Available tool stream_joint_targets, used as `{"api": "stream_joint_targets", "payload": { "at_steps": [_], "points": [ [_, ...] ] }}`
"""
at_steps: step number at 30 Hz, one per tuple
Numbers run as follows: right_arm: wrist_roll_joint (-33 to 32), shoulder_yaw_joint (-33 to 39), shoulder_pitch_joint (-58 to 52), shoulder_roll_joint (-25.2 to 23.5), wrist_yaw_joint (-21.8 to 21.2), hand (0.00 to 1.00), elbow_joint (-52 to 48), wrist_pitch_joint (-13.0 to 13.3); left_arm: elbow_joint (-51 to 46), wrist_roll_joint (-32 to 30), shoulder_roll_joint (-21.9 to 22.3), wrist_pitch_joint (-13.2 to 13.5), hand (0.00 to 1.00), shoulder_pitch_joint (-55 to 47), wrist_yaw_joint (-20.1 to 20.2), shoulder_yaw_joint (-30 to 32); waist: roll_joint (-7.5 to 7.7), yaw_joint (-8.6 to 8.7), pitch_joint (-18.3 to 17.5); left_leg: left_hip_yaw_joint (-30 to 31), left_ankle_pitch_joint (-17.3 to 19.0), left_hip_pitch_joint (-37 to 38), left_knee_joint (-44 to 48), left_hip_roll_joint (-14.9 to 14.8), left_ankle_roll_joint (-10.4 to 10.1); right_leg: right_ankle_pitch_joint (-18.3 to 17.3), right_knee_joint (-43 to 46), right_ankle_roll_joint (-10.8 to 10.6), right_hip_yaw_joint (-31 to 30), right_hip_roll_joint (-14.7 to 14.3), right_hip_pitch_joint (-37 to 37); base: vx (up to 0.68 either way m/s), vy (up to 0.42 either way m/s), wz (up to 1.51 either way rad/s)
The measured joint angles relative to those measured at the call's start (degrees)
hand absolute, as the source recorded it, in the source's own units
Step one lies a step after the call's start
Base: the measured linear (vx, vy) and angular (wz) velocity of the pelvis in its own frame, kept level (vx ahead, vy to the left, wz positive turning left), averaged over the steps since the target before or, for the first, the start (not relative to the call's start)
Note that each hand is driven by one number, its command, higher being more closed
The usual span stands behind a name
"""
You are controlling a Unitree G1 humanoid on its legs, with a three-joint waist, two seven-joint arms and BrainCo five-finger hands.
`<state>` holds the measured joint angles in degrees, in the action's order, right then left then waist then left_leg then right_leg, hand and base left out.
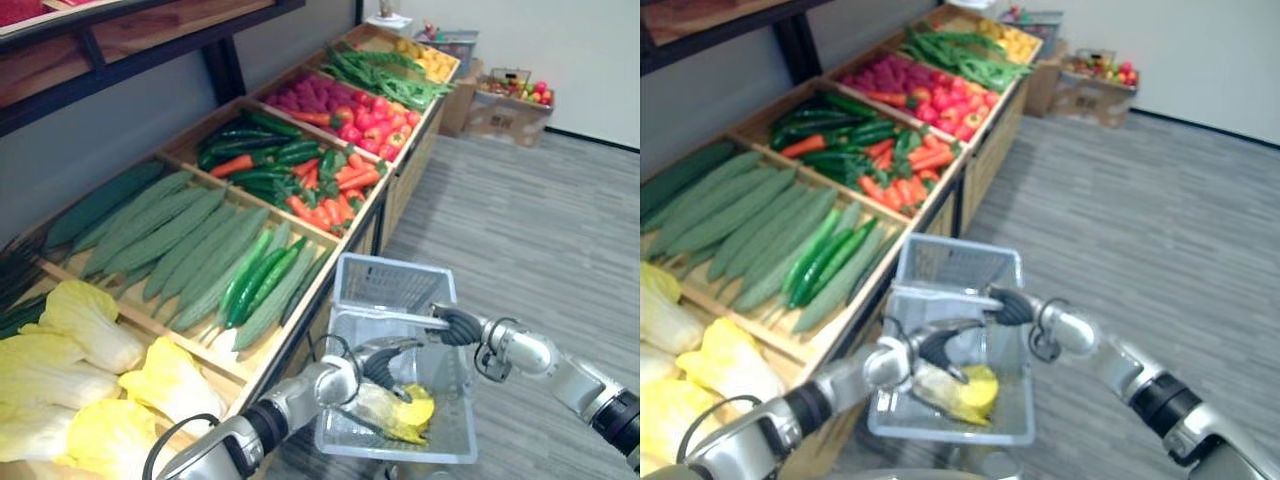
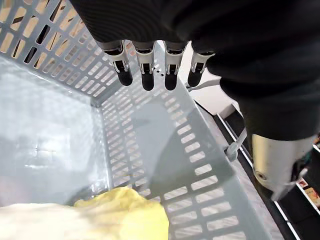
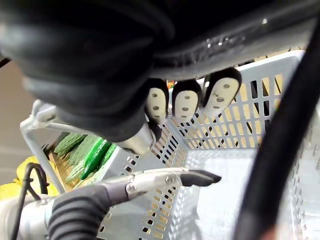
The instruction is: Pick vegetable in the basket
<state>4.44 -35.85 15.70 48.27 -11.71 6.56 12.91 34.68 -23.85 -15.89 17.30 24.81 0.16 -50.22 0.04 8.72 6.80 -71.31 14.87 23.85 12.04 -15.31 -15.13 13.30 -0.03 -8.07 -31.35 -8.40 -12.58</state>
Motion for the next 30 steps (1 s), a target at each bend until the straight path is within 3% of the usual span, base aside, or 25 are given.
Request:
{"api": "stream_joint_targets", "payload": {
  "at_steps": [4, 8, 10, 14, 17, 20, 23, 26, 27, 28, 29, 30],
  "points": [
    [0.25, 2.12, -2.68, -1.18, -0.01, 1.0, 1.02, -0.15, -3.3, 0.01, -0.6, 0.01, 0.0, 0.83, 0.02, -0.02, -0.03, -0.76, 0.03, 1.66, 0.03, -0.82, 0.0, 0.03, 0.07, 0.02, -0.11, -0.02, 1.48, 1.14, 0.06, 0.0, -0.027, 0.25],
    [3.31, 8.7, -7.51, -3.58, 0.04, 1.0, 1.54, -0.16, -12.77, 0.53, -3.91, -1.16, 0.0, 0.73, 0.53, -0.28, 0.06, -1.36, 0.11, 5.62, -0.18, -2.64, -0.06, -0.24, 0.43, 0.0, -0.16, -0.02, 4.73, 3.09, 0.25, -0.01, -0.031, 0.48],
    [6.89, 14.12, -9.59, -6.42, 1.15, 1.0, 4.95, -0.75, -20.75, 1.73, -7.1, -0.95, 0.0, 0.61, 1.96, -1.93, 0.01, -1.72, 0.12, 8.24, -0.43, -3.45, -0.34, -0.29, 0.86, -0.02, -0.7, 0.01, 7.1, 4.55, 1.11, -0.04, -0.03, 0.61],
    [11.76, 27.64, -13.49, -13.23, 5.23, 1.0, 15.67, -3.84, -37.9, 9.5, -8.5, 2.77, 0.0, -1.33, 3.56, -4.16, -0.04, -4.6, 0.12, 14.94, -0.72, -5.84, -0.83, 0.02, 1.85, -0.64, -0.91, -0.09, 12.92, 8.17, 2.54, -0.08, -0.022, 0.8],
    [13.08, 37.05, -17.78, -17.24, 7.7, 1.0, 19.99, -6.7, -45.26, 15.37, -11.6, 3.64, 0.0, -2.86, 4.28, -4.67, -0.1, -6.36, 0.07, 20.23, -1.13, -8.58, -0.87, 0.34, 2.63, -1.13, -0.9, -0.37, 17.2, 10.81, 3.02, -0.1, -0.021, 0.91],
    [12.03, 48.7, -22.5, -23.29, 10.18, 1.0, 25.65, -7.49, -48.7, 19.24, -16.46, 3.56, 0.0, -5.23, 4.76, -4.31, -0.24, -6.95, -0.14, 28.21, -2.08, -12.17, -1.11, 0.81, 4.11, -2.19, -0.91, -0.67, 24.23, 14.24, 4.54, -0.08, -0.035, 1.26],
    [8.16, 58.35, -25.75, -28.74, 12.66, 1.0, 33.44, -7.79, -52.06, 19.25, -19.6, 3.35, 0.0, -10.2, 4.67, 0.0, 0.42, -7.55, -0.82, 36.14, -3.13, -15.04, -1.89, 1.6, 5.06, -3.84, -0.88, -0.73, 31.29, 17.04, 6.96, -0.03, -0.026, 1.4],
    [3.38, 64.59, -27.25, -32.11, 15.26, 1.0, 40.76, -8.23, -55.69, 19.1, -20.87, 3.33, 0.0, -16.96, 3.37, 8.18, 0.31, -8.89, -3.48, 42.34, -4.77, -17.28, -3.81, 3.23, 6.2, -4.94, -0.92, -0.85, 36.89, 19.13, 8.47, 0.03, -0.004, 1.11],
    [1.72, 66.34, -26.98, -33.62, 16.34, 1.0, 44.46, -8.37, -56.9, 18.43, -19.93, 3.34, 0.0, -20.87, 2.11, 14.05, 1.01, -9.23, -3.99, 45.4, -5.71, -18.25, -4.66, 4.02, 6.86, -5.38, -1.02, -1.13, 39.32, 20.1, 9.29, 0.05, -0.002, 0.7],
    [1.52, 66.89, -26.92, -34.02, 16.46, 1.0, 45.32, -8.38, -57.09, 18.33, -19.62, 3.34, 0.0, -21.94, 1.79, 15.6, 1.02, -9.23, -4.3, 45.98, -5.98, -18.54, -4.89, 4.19, 7.01, -5.48, -1.04, -1.09, 39.85, 20.27, 9.31, 0.04, 0.004, 0.93],
    [1.17, 68.97, -26.48, -35.35, 17.16, 1.0, 48.56, -8.46, -57.34, 17.77, -17.67, 3.21, 0.0, -26.19, -0.2, 23.03, 1.16, -9.47, -4.52, 48.35, -6.78, -18.98, -5.91, 4.84, 7.26, -5.73, -1.41, -0.97, 41.82, 20.83, 10.17, 0.03, -0.003, 0.58],
    [1.16, 69.6, -26.27, -35.73, 17.59, 1.0, 49.79, -8.49, -57.35, 17.32, -16.58, 3.08, 0.0, -27.99, -1.0, 26.3, 1.27, -9.74, -4.59, 48.99, -7.08, -19.13, -6.28, 5.03, 7.33, -5.9, -1.55, -1.01, 42.43, 21.0, 10.48, 0.03, 0.002, 0.73]
  ]
}}
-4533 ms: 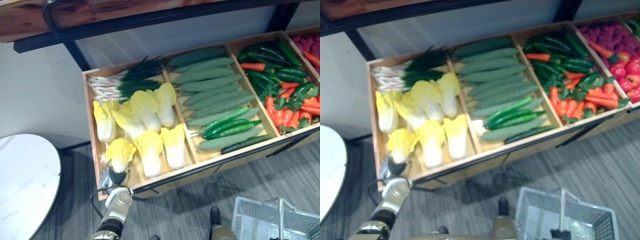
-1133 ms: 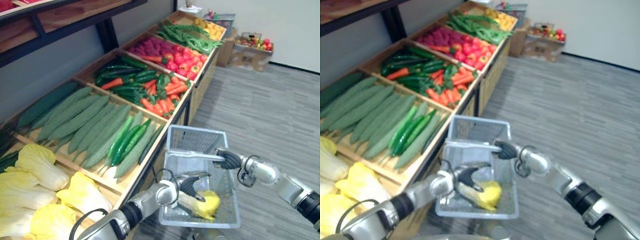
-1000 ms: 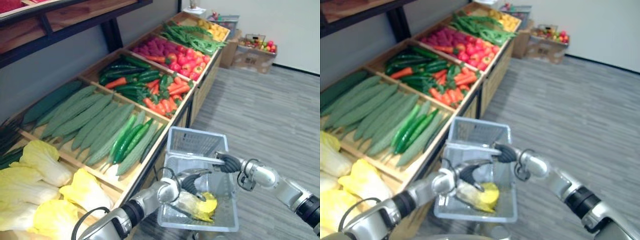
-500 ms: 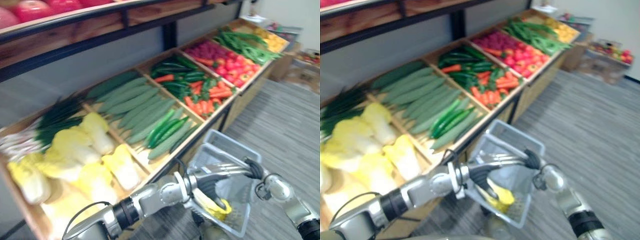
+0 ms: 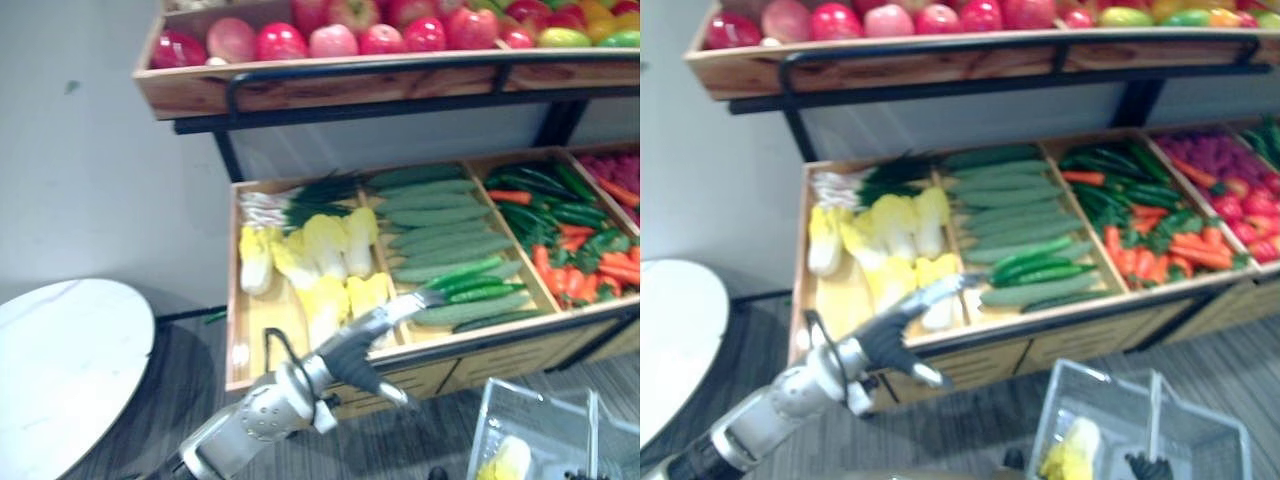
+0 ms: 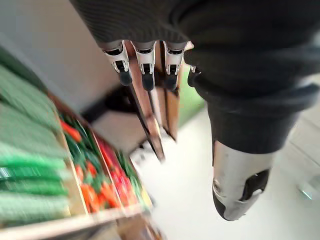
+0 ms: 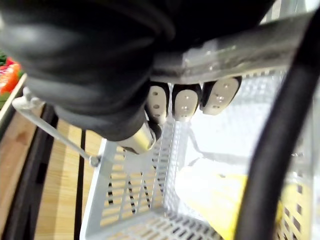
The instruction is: Pick vegetable in the basket
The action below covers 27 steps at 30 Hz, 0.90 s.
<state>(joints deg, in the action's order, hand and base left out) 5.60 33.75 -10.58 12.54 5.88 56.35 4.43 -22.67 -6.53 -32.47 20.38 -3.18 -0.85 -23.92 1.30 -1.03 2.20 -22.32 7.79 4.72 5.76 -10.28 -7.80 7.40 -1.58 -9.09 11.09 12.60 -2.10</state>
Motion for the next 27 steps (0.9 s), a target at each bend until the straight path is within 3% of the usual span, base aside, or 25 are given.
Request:
{"api": "stream_joint_targets", "payload": {
  "at_steps": [3, 7, 11, 18, 27],
  "points": [
    [-1.27, 3.11, 1.11, -0.92, 1.21, 1.0, 6.5, -0.08, 0.02, -1.09, 8.78, -1.99, 0.0, -8.46, -4.19, 15.81, 0.47, -1.49, -0.52, 4.52, -1.95, -2.13, -2.02, 0.87, 0.21, -0.81, -0.45, 0.17, 3.79, 0.37, 0.38, 0.03, -0.018, 0.65],
    [-2.17, 4.08, 2.16, -1.17, 1.29, 1.0, 8.91, -0.14, 6.79, -3.04, 17.09, -3.72, 0.0, -12.37, -8.07, 25.33, 0.25, -2.44, -1.39, 7.27, -3.68, -2.94, -3.77, 0.94, 0.36, -1.15, -0.43, 0.68, 6.48, 0.11, 0.49, 0.03, -0.025, 0.39],
    [-2.25, 3.89, 2.78, -1.91, 1.54, 1.0, 9.58, 0.59, 20.14, -6.18, 24.16, -7.85, 0.0, -14.08, -12.92, 34.53, 0.44, -2.43, -1.93, 10.75, -4.63, -3.76, -4.47, 0.95, 0.6, -2.03, -0.42, 2.05, 9.94, 0.1, 1.9, 0.02, -0.015, 0.39],
    [-4.48, -0.4, 1.35, -5.44, 3.91, 1.0, 6.85, 1.27, 41.01, -11.86, 26.05, -10.13, 0.0, -14.85, -18.77, 41.08, 1.39, -2.18, -2.63, 13.44, -5.73, -3.23, -5.76, 1.31, 0.69, -2.82, -0.41, 2.09, 13.23, 0.54, 3.96, 0.0, -0.006, 0.22],
    [-4.39, -1.51, 0.32, -6.52, 5.27, 1.0, 5.55, 1.42, 75.17, -8.71, 28.1, -12.58, 0.0, -12.76, -18.69, 48.31, 0.88, -0.64, -4.51, 13.53, -6.68, -2.29, -8.9, 1.52, 0.43, -3.03, -2.07, 0.41, 13.61, 0.35, 4.43, -0.01, -0.003, 0.04]
  ]
}}
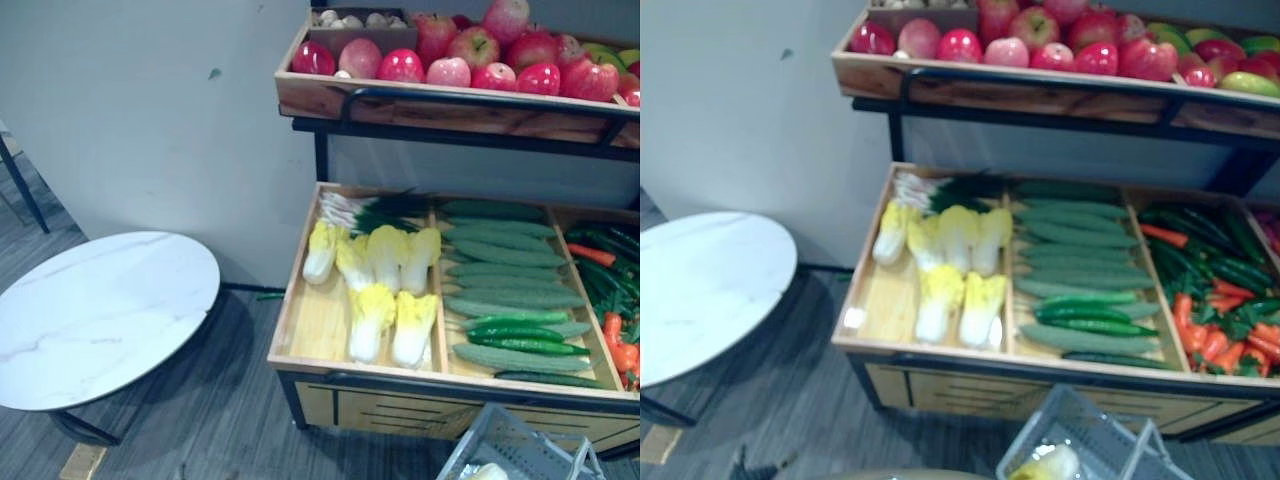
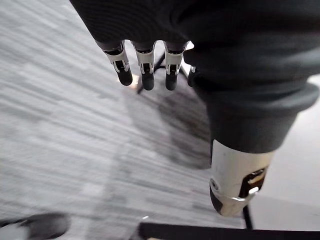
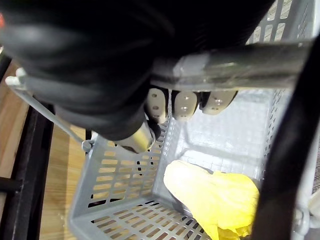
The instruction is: Pick vegetable in the basket
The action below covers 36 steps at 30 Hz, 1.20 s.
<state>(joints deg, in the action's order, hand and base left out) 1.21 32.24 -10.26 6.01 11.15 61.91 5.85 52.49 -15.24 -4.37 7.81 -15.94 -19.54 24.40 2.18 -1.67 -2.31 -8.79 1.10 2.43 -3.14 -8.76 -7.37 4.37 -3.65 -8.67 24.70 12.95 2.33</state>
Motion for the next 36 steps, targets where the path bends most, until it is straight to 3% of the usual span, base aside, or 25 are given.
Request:
{"api": "stream_joint_targets", "payload": {
  "at_steps": [7, 10, 13, 17, 18, 19, 22, 25, 26, 28, 29, 30, 31, 32, 33, 34, 36],
  "points": [
    [1.22, 1.22, 1.78, 0.57, 0.41, 1.0, 2.99, -0.05, 9.2, 5.66, 0.51, -3.03, 0.0, 0.54, 6.12, 2.53, -0.42, 0.21, -0.08, -0.69, -0.57, 0.79, -0.67, -0.03, -0.23, 0.44, -0.7, 0.04, -1.15, -0.48, -0.13, 0.04, -0.002, -0.07],
    [1.3, 1.17, 2.86, 1.33, 0.31, 1.0, 4.31, -0.2, 10.9, 6.16, 0.58, -3.07, 0.0, 1.61, 8.36, 2.07, -0.72, 0.7, -0.04, -1.55, -0.27, 0.86, -0.66, 0.01, -0.34, 0.52, -0.8, -0.07, -2.0, -0.51, -0.46, 0.02, 0.003, -0.14],
    [2.43, 0.99, 3.78, 1.54, -0.27, 1.0, 4.33, -0.32, 11.07, 6.08, 0.52, -2.96, 0.0, 2.83, 10.36, -0.84, -1.02, 1.65, 0.15, -1.78, -0.24, 1.0, -0.59, -0.03, -0.36, 0.68, -0.77, -0.29, -2.52, -0.64, -0.98, 0.02, -0.006, -0.08],
    [2.84, 0.95, 4.5, 2.17, -0.4, 1.0, 4.44, -0.37, 11.28, 6.02, 0.53, -2.95, 0.0, 3.41, 11.02, -4.31, -1.59, 1.58, 1.42, -3.38, 0.68, 2.76, -0.12, -0.18, -0.35, 0.67, -0.6, -0.28, -4.42, -0.83, -0.58, 0.0, -0.001, -0.2],
    [2.85, 0.91, 4.78, 2.18, -0.4, 1.0, 4.43, -0.34, 11.28, 5.91, 0.54, -2.96, 0.0, 3.4, 10.98, -4.52, -1.74, 1.57, 1.91, -3.63, 1.32, 2.73, 0.94, -0.26, -0.32, 0.58, -0.41, -0.17, -4.84, -0.79, -0.42, -0.04, 0.01, -0.42],
    [2.85, 0.69, 5.91, 2.37, -0.39, 1.0, 4.42, -0.33, 11.25, 5.62, 0.53, -2.97, 0.0, 3.61, 10.91, -5.35, -1.54, 1.55, 3.62, -4.49, 4.57, 1.21, 6.66, -0.72, -0.08, 0.34, 0.46, -0.05, -6.25, -0.51, -0.23, -0.04, 0.007, -0.34],
    [2.69, 0.39, 6.77, 4.05, -0.3, 1.0, 4.19, -0.17, 11.23, 6.17, 0.52, -2.93, 0.0, 5.17, 10.96, -8.71, -3.39, 1.71, 5.18, -4.61, 10.5, -3.22, 17.52, -1.46, 0.77, -0.84, 5.74, -1.43, -8.56, 0.7, -3.4, -0.07, 0.067, -0.28],
    [2.2, 0.97, 6.9, 3.69, -0.28, 1.0, 3.11, -0.16, 11.25, 6.17, -0.51, -2.9, 0.0, 6.1, 10.89, -11.17, -2.73, 1.78, 6.05, -6.93, 13.26, -4.03, 21.59, -1.67, 1.55, -1.77, 11.53, -1.37, -12.76, 1.69, -6.76, -0.07, 0.125, -0.43],
    [2.18, 0.77, 6.9, 2.43, -0.24, 1.0, 1.69, 0.12, 11.3, 6.14, -1.59, -2.93, 0.0, 6.74, 10.81, -12.19, -1.61, 1.81, 6.53, -8.9, 14.51, -4.02, 22.79, -1.99, 1.64, -1.04, 12.75, -1.37, -15.36, 1.65, -8.55, -0.15, 0.162, -1.03],
    [1.94, -1.45, 7.24, 0.72, -0.15, 1.0, -0.36, 0.75, 11.31, 6.05, -2.82, -2.92, 0.0, 7.77, 10.42, -13.57, -0.45, 1.78, 7.29, -13.31, 15.7, -4.06, 23.38, -3.13, 2.01, 4.21, 12.03, -0.23, -19.07, 0.14, -11.9, -0.17, 0.142, -1.28],
    [0.94, -2.74, 7.43, -0.15, -0.12, 1.0, -1.59, 0.94, 11.29, 5.73, -2.95, -2.93, 0.0, 8.51, 9.81, -14.08, -0.22, 1.82, 7.55, -16.8, 14.76, -4.17, 22.5, -3.47, 3.86, 12.84, 7.47, 0.28, -20.23, -1.76, -13.56, -0.23, 0.166, -1.63],
    [0.92, -4.29, 8.31, -0.74, -0.14, 1.0, -2.55, 0.88, 11.01, 4.95, -2.83, -2.73, 0.0, 8.42, 9.53, -15.01, -1.92, 1.58, 8.14, -21.71, 12.78, -3.86, 20.52, -5.66, 5.07, 17.22, 4.87, 0.42, -19.64, -3.19, -14.2, -0.25, 0.161, -1.53],
    [0.9, -4.5, 8.7, -0.9, -0.19, 1.0, -2.85, 1.06, 10.58, 4.68, -2.79, -2.73, 0.0, 8.99, 9.53, -15.12, -1.23, 2.12, 9.14, -22.82, 12.16, -3.46, 19.78, -5.92, 5.13, 12.52, 10.98, 2.51, -16.42, -3.12, -15.25, -0.23, 0.111, -1.2],
    [0.4, -4.35, 9.53, -0.73, -0.1, 1.0, -3.01, 1.16, 9.6, 3.53, -2.92, -2.55, 0.0, 9.22, 9.38, -15.1, -1.19, 2.53, 10.95, -24.84, 10.93, -1.94, 18.06, -5.82, 5.32, 4.39, 21.34, 6.41, -12.32, -2.23, -16.13, -0.15, 0.1, -0.87],
    [-0.23, -3.93, 9.76, -0.35, 0.37, 1.0, -2.38, 0.97, 8.89, 2.66, -3.8, -2.12, 0.0, 8.78, 9.48, -15.5, -0.75, 2.93, 11.39, -27.53, 9.61, 0.23, 16.55, -5.93, 5.83, -1.78, 32.64, 8.11, -7.39, -0.67, -15.69, -0.16, 0.108, -1.11],
    [-0.2, -4.13, 8.92, -0.28, 0.38, 1.0, -2.24, 0.93, 8.88, 2.66, -4.03, -2.09, 0.0, 7.75, 9.64, -15.6, -0.62, 2.9, 11.33, -30.34, 9.37, 1.39, 16.41, -6.49, 6.2, -4.03, 38.57, 10.37, -3.99, 0.94, -14.04, -0.1, 0.062, -1.05],
    [-0.09, -4.54, 8.44, -0.17, 0.67, 1.0, -2.42, 1.91, 8.94, 2.68, -3.99, -2.11, 0.0, 6.65, 9.66, -15.68, -0.24, 2.83, 11.24, -35.92, 9.35, 3.07, 16.54, -6.39, 6.17, -5.96, 44.54, 10.22, -0.56, 4.85, -12.64, -0.11, -0.033, -1.17]
  ]
}}
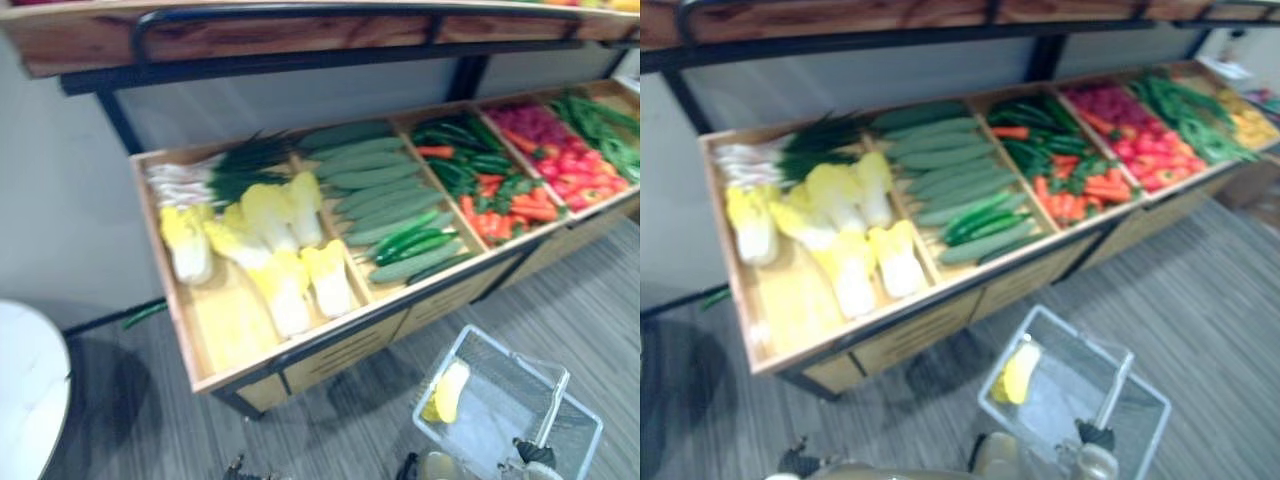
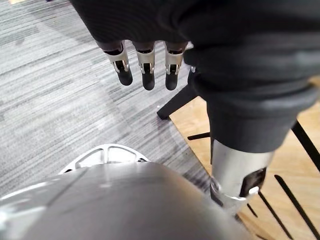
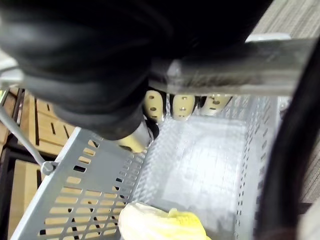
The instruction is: Pick vegetable in the basket
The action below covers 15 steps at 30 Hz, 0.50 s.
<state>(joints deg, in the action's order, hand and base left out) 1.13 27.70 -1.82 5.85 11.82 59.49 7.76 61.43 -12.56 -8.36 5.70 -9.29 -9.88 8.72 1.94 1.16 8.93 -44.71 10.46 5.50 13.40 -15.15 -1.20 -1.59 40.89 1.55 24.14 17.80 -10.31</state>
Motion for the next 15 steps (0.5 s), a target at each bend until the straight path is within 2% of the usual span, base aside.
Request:
{"api": "stream_joint_targets", "payload": {
  "at_steps": [1, 2, 3, 4, 5, 6, 7, 8, 9, 10, 11, 12, 14, 15],
  "points": [
    [0.02, -0.02, 0.12, 0.01, 0.13, 1.0, 0.09, 0.0, 0.01, -0.01, -0.11, -0.03, 0.0, 0.02, 0.0, 0.06, 0.21, -0.1, 0.02, -1.34, -0.08, 0.23, 0.3, 0.1, -0.14, -0.37, -0.25, -0.36, 0.93, 0.72, -0.49, -0.11, -0.066, -1.49],
    [0.08, -0.38, 0.64, 0.02, 0.07, 1.0, 0.39, -0.1, 0.18, 0.01, -0.3, -0.21, 0.0, 0.77, -0.01, 0.45, 1.22, -0.31, 0.43, -3.12, -0.3, 0.43, 0.44, 0.93, -0.2, 0.12, -3.48, -0.59, 2.23, -1.24, -1.47, -0.14, -0.065, -1.41],
    [0.14, -1.29, 1.32, 0.98, 0.08, 1.0, 1.02, -0.03, 0.73, -0.05, 0.49, -0.17, 0.0, -0.13, 0.1, 0.19, -2.62, -0.76, -1.72, -1.06, 0.7, -1.93, -3.43, -0.1, -0.67, -0.77, -12.45, -0.87, -0.24, -6.0, 0.54, -0.24, -0.104, -1.79],
    [0.39, -0.33, 3.05, 1.12, 0.17, 1.0, 2.12, -0.44, 1.13, -0.06, 1.45, 0.27, 0.0, 0.28, 0.02, 0.49, -2.57, -1.05, -1.76, -3.52, -3.05, -1.94, -6.28, 1.58, -0.81, -6.11, -2.85, -0.05, 0.99, -3.31, -0.19, -0.2, -0.101, -1.3],
    [0.7, -0.36, 3.0, 0.92, 0.27, 1.0, 2.94, -0.91, 1.21, -0.05, 1.34, 0.17, 0.0, 1.11, -0.14, 0.27, -1.54, -0.81, -1.72, -4.67, -4.28, -1.51, -6.6, 3.02, -0.68, -7.3, 0.62, -1.53, 0.85, -0.71, 0.69, -0.09, -0.18, -1.43],
    [0.84, -0.81, 3.96, 1.11, 0.32, 1.0, 5.96, -1.72, 1.49, -0.03, 0.79, -0.43, 0.0, 2.08, -0.23, 0.0, 0.42, -0.97, -1.36, -7.95, -4.43, -1.98, -4.6, 3.34, -0.36, -9.26, -9.43, -7.96, 1.98, 0.6, 6.5, 0.03, -0.193, -1.15],
    [1.11, -1.3, 4.16, 1.05, 0.13, 1.0, 6.01, -2.13, 1.47, 0.01, 0.88, -0.65, 0.0, 2.1, -0.22, 0.37, 0.33, -1.38, -1.52, -9.53, -4.44, -2.45, -2.84, 2.01, -0.42, -9.56, -13.62, -7.59, 3.27, -1.53, 7.27, 0.02, -0.302, -1.78],
    [1.24, -3.16, 4.33, 0.88, 0.14, 1.0, 6.11, -2.42, 1.38, -0.03, 1.18, -0.8, 0.0, 1.8, -0.45, 0.65, -0.49, -1.92, -1.73, -11.69, -4.41, -2.66, 0.69, -1.06, -0.37, -8.52, -20.87, -6.13, 4.28, -4.57, 9.19, -0.01, -0.262, -1.43],
    [1.26, -3.89, 4.31, 0.79, 0.1, 1.0, 6.23, -2.45, 1.36, -0.02, 1.18, -0.85, 0.0, 1.95, -0.54, 0.64, -0.55, -1.8, -1.66, -11.98, -4.34, -2.91, 3.74, -3.08, -0.29, -8.38, -24.03, -5.91, 4.22, -5.85, 10.36, -0.03, -0.432, -1.48],
    [1.17, -4.27, 3.71, 0.73, 0.54, 1.0, 6.33, -2.46, 1.37, -0.07, 0.53, -0.75, 0.0, 3.01, -0.57, 0.7, -0.34, -1.13, -1.41, -11.32, -2.57, -5.35, 11.46, -7.41, -0.96, -8.39, -30.8, -5.89, 4.04, -8.67, 12.86, -0.04, -0.355, -0.8],
    [1.17, -4.29, 3.23, 1.27, 0.71, 1.0, 6.54, -2.53, 1.38, -0.07, 0.93, -0.77, 0.0, 3.63, -0.66, 0.7, -1.4, -0.77, -1.46, -10.52, -2.1, -5.48, 11.85, -8.48, -1.14, -8.38, -32.51, -5.88, 3.85, -9.92, 13.45, -0.08, -0.321, -0.78],
    [1.13, -4.58, 2.12, 3.14, 1.1, 1.0, 6.63, -2.57, 1.39, -0.1, 2.12, -0.74, 0.0, 4.2, -1.04, 0.64, -3.42, 0.48, -1.54, -10.07, -1.39, -4.7, 13.45, -10.98, -1.89, -7.88, -33.89, -5.12, 3.03, -11.88, 13.63, -0.06, -0.082, -0.44],
    [1.14, -4.56, 1.23, 3.21, 1.49, 1.0, 6.65, -2.55, 1.28, -0.36, 2.14, -0.8, 0.0, 4.42, -1.09, 0.6, -3.51, 0.36, -1.37, -9.82, -3.3, -3.29, 15.99, -11.77, -2.79, -7.78, -33.93, -4.97, 0.44, -12.09, 14.02, -0.06, -0.058, -0.75],
    [1.17, -4.65, 0.4, 3.18, 1.47, 1.0, 6.45, -2.39, 1.25, -1.3, 1.87, -0.81, 0.0, 4.16, -1.11, 0.73, -2.99, 0.31, -0.91, -5.3, -5.85, -3.56, 20.14, -12.39, -2.78, -7.54, -33.99, -4.57, -2.22, -11.89, 14.88, -0.03, -0.067, -0.98]
  ]
}}
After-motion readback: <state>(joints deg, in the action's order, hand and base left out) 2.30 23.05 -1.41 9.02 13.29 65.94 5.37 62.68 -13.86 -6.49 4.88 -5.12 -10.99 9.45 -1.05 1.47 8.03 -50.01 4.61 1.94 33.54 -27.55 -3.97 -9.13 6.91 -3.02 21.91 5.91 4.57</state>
